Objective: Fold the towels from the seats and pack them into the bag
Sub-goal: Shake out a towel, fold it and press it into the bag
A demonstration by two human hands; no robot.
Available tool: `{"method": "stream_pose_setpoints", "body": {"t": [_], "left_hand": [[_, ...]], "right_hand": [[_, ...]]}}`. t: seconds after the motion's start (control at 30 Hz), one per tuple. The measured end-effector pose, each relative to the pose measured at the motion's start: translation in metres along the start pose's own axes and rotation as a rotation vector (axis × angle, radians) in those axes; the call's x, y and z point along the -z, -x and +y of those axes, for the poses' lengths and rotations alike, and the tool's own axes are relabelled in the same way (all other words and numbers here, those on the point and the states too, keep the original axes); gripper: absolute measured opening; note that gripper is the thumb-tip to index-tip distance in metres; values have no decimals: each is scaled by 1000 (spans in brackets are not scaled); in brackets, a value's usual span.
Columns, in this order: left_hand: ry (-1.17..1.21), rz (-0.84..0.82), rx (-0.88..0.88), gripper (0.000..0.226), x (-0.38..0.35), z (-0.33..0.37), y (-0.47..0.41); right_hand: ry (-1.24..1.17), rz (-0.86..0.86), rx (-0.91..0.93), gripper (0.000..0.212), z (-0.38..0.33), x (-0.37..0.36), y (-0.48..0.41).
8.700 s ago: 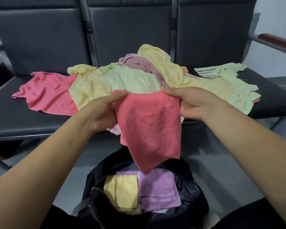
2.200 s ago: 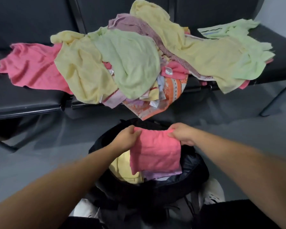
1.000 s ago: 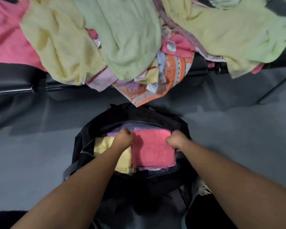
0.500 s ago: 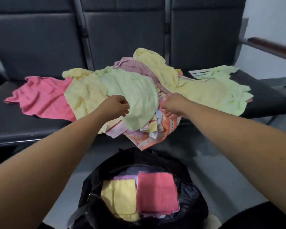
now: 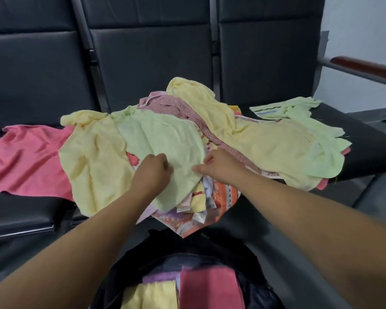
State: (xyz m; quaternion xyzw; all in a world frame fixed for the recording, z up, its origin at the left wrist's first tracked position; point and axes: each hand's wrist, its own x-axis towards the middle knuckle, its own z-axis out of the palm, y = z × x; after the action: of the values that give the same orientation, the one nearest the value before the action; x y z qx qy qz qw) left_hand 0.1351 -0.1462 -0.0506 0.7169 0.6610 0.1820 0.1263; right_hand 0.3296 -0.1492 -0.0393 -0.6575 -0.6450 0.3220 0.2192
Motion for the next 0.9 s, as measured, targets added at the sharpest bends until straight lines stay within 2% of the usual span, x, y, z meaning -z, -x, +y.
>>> {"method": "stream_pose_setpoints", "body": {"t": [0.07,0.13,0.2,0.27,0.37,0.5,0.7,0.8,0.9], "left_hand": [[44,19,-15,14,7,-5,-3],[115,43,-36,17,16,-7,-2],[173,86,-67,17,27,-7,3],[223,135,-76,17,39,-5,9],[320,236,-64,17,65,0,17],[433,261,-85,18,106,5,31],[725,216,-158,18,191,49,71],[942,69,-283,20,233,74,97],[1151,-119,-391,15,265,94,125]], "right_hand": [[-26,-35,-30,52,-3,-15,-4],[-108,-8,-68,42,-5,-22,-9],[-342,47,-168,27,-9,-25,-13],[-652,47,-293,38,-16,-23,-11],[-898,27,-317,18,-38,-10,2],[-1016,38,-75,10,-81,30,35],[-1044,36,254,13,-150,89,109],[-1109,160,397,10,-178,120,148],[-1260,134,483,9,-200,149,183]]}}
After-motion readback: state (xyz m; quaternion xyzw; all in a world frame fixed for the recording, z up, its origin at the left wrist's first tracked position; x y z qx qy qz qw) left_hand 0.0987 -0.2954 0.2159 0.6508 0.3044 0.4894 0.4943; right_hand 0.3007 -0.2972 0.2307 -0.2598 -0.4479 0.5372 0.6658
